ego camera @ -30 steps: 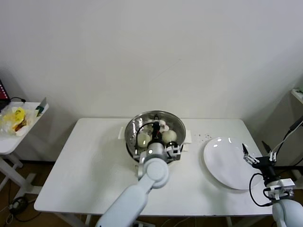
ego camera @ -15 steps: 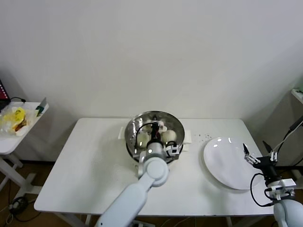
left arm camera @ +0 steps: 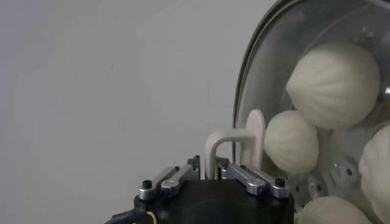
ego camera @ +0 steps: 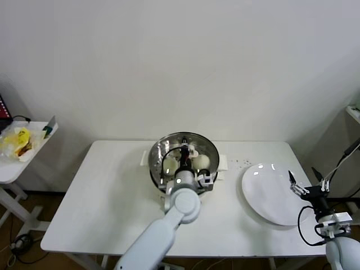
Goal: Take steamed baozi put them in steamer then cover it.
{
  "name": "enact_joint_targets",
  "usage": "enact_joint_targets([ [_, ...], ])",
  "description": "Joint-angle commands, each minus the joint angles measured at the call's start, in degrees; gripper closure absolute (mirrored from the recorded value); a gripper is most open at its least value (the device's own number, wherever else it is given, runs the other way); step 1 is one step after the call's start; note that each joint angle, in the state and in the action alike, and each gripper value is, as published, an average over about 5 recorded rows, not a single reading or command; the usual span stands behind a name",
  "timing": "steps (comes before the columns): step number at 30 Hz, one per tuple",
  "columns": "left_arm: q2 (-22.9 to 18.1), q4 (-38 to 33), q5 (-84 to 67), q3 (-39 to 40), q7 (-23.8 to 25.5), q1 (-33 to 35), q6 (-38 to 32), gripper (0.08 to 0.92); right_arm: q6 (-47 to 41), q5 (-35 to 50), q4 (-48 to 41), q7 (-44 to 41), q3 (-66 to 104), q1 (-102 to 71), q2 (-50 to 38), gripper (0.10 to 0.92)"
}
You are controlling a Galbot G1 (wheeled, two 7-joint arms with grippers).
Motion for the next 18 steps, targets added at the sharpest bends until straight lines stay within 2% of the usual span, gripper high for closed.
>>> enact_joint_targets([
  [1, 1.55, -3.78, -2.1, -0.31, -1.21, 1.26, 2.8, 0.694, -0.37, -0.09, 0.09, -0.13, 0.04, 0.02, -0.03, 0.203],
  [13, 11.75, -19.19, -10.0, -2.86, 0.62, 6.54, 2.8, 0.348, -8.09, -1.66, 0.85, 2.4, -0.69, 0.97, -1.15, 0.203],
  [18, 14.81, -25.83, -14.8, -4.27, 1.07, 9.84, 2.8, 0.213, -10.2, -0.78, 0.89, 2.97, -1.1, 1.97, -1.58, 0.203],
])
